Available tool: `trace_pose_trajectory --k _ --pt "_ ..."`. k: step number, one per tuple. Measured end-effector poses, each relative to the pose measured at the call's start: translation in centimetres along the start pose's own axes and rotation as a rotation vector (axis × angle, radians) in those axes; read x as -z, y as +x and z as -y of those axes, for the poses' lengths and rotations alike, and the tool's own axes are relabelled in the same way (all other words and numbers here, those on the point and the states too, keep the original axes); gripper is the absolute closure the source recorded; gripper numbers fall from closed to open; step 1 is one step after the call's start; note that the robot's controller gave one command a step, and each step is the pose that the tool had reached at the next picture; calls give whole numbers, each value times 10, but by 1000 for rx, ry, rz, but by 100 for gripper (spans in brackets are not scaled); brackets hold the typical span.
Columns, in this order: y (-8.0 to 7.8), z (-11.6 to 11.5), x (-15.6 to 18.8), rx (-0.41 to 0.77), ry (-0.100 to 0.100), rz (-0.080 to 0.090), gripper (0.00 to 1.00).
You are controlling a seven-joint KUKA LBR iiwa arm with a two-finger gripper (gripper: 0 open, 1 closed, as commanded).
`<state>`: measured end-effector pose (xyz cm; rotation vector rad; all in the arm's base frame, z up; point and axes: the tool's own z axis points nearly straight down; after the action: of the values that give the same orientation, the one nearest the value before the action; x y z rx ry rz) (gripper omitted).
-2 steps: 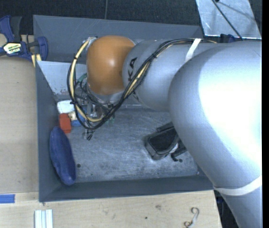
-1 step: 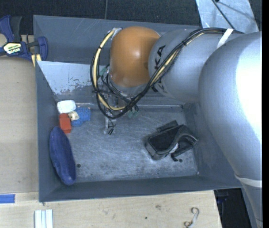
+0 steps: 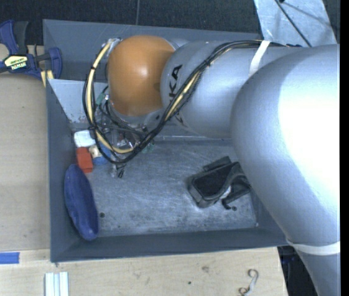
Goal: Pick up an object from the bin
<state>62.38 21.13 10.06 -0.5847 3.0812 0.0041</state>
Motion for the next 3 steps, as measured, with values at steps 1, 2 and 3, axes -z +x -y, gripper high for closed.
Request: trace_pose_trajectory --k 1,2,3 --pt "8 30 -31 139 2 -6 0" --pt "7 30 -30 136 1 -4 0" --pt "7 30 -30 135 1 -4 100"
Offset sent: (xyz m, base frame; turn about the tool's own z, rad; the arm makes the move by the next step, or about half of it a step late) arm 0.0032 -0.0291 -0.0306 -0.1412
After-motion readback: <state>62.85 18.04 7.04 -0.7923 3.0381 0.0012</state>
